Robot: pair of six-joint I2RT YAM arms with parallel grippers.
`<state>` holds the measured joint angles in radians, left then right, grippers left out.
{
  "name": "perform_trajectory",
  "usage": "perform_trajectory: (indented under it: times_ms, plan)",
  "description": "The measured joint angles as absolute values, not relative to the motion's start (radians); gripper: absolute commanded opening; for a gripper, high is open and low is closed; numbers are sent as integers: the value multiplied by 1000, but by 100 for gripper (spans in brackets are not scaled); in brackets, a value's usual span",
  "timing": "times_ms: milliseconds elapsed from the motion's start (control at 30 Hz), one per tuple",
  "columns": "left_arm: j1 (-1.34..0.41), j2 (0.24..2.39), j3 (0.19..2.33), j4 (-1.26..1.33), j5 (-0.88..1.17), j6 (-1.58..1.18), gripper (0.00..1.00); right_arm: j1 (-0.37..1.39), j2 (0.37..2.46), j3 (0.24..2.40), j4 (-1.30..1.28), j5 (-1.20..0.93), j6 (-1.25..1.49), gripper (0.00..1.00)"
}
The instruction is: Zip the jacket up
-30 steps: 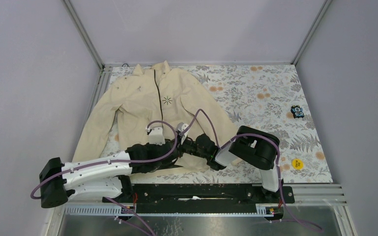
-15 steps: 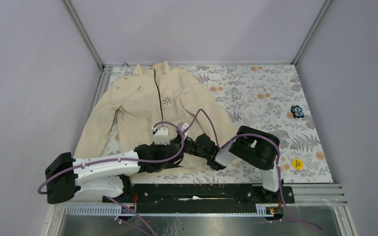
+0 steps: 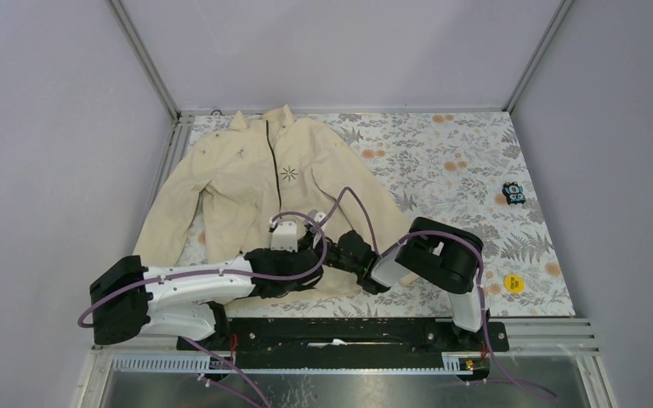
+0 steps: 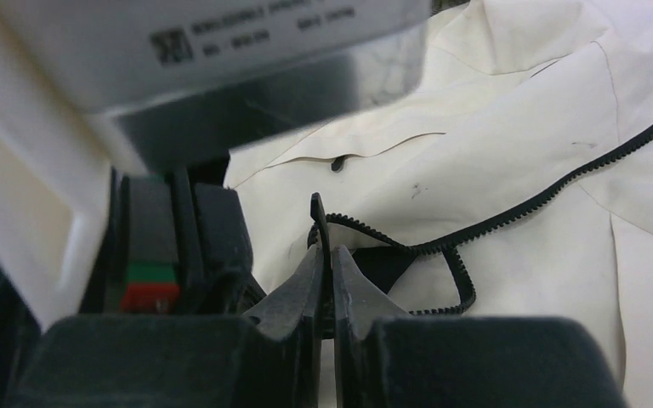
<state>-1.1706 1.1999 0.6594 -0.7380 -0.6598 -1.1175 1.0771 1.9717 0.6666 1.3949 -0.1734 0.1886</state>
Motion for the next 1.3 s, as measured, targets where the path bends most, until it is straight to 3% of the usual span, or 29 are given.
perform_trajectory:
  times_ms: [367, 567, 933, 1033, 1100, 1200, 1300]
  plan:
    - [-1253, 1275, 694, -789, -695, -1083, 0, 1017, 2038, 815, 1207, -328, 444, 0]
    - [-1389, 1293, 702, -901, -752, -1159, 0, 957, 2108, 958, 1038, -488, 645, 0]
    - [-1465, 1245, 685, -980, -822, -1350, 2, 812, 2194, 1140, 867, -633, 790, 0]
    - [-1466, 1216, 683, -985, -812, -1358, 58, 813, 2204, 1168, 867, -673, 777, 0]
    - [-1472, 1186, 688, -983, -740, -1355, 79, 808, 2204, 1168, 889, -661, 757, 0]
    - [-1457, 1100, 694, -953, -638, -1320, 98, 792, 2207, 1168, 933, -656, 746, 0]
    - [-1361, 930, 695, -910, -541, -1282, 99, 782, 2214, 1166, 993, -656, 749, 0]
